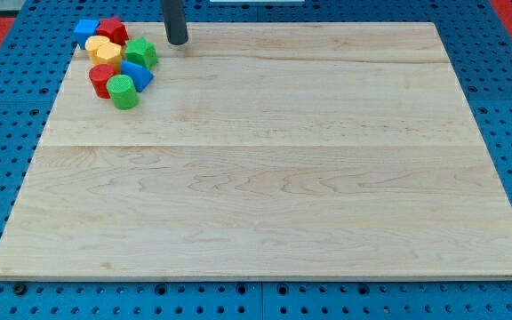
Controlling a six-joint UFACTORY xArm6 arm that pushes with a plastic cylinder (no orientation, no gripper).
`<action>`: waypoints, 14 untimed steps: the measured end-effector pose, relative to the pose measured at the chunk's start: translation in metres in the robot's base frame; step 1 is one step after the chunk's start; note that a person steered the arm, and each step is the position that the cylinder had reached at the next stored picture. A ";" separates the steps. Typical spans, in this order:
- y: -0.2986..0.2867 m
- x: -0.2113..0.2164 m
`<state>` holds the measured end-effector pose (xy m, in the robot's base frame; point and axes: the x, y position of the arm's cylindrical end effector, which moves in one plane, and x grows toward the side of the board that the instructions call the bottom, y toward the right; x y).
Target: Push the green star into the green circle
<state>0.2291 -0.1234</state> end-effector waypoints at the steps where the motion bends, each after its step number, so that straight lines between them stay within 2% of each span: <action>1: 0.002 0.000; 5: 0.017 0.001; 6: 0.017 -0.024; 8: -0.038 -0.037; 11: -0.062 -0.037; 13: -0.044 0.024; 14: -0.006 0.037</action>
<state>0.2662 -0.1295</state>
